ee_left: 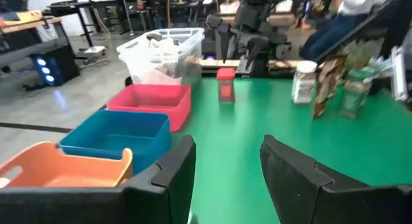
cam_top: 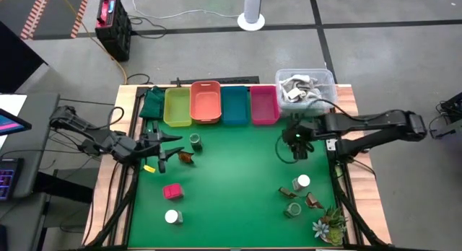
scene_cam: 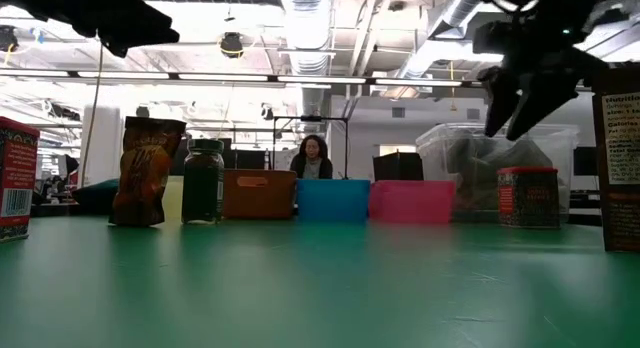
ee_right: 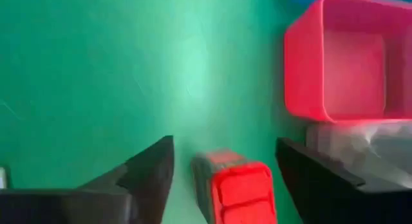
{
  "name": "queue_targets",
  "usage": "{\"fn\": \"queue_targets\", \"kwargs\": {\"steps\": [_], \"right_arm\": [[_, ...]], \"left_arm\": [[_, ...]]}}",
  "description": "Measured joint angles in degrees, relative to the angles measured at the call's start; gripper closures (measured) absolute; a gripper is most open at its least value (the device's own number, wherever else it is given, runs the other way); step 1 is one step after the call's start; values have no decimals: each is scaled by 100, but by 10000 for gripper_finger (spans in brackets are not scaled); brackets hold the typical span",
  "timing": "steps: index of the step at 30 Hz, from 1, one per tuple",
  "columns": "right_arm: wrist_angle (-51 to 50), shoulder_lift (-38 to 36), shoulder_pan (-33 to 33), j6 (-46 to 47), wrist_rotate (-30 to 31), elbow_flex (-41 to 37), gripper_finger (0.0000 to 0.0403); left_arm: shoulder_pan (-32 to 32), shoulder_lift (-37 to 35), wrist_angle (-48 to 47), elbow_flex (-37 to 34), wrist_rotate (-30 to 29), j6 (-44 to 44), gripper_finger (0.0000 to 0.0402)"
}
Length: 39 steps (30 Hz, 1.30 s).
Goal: Sort spices by type
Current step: Put the top red spice can into the red bin
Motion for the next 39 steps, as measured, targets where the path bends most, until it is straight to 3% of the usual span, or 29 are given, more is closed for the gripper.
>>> {"fn": "queue_targets", "kwargs": {"steps": [6, 12, 21, 30, 39], "right_arm": [[-903, 878, -294, -294, 9, 463, 41], [-1238, 1461, -618, -485, 175, 466, 39], [-1444, 2024, -1061, -583, 168, 466, 77], [-1260, 2506, -1069, -964, 113, 485, 170], [-1154, 2664, -671, -1078, 49, 1407, 170]], "left_arm": [[70, 64, -8, 75, -66, 85, 238], [70, 60, -108, 75, -66, 90, 238], [70, 60, -362, 75, -66, 36, 238], [277, 67, 155, 75, -74, 326, 238], [986, 71, 1421, 73, -84, 1529, 238]]}}
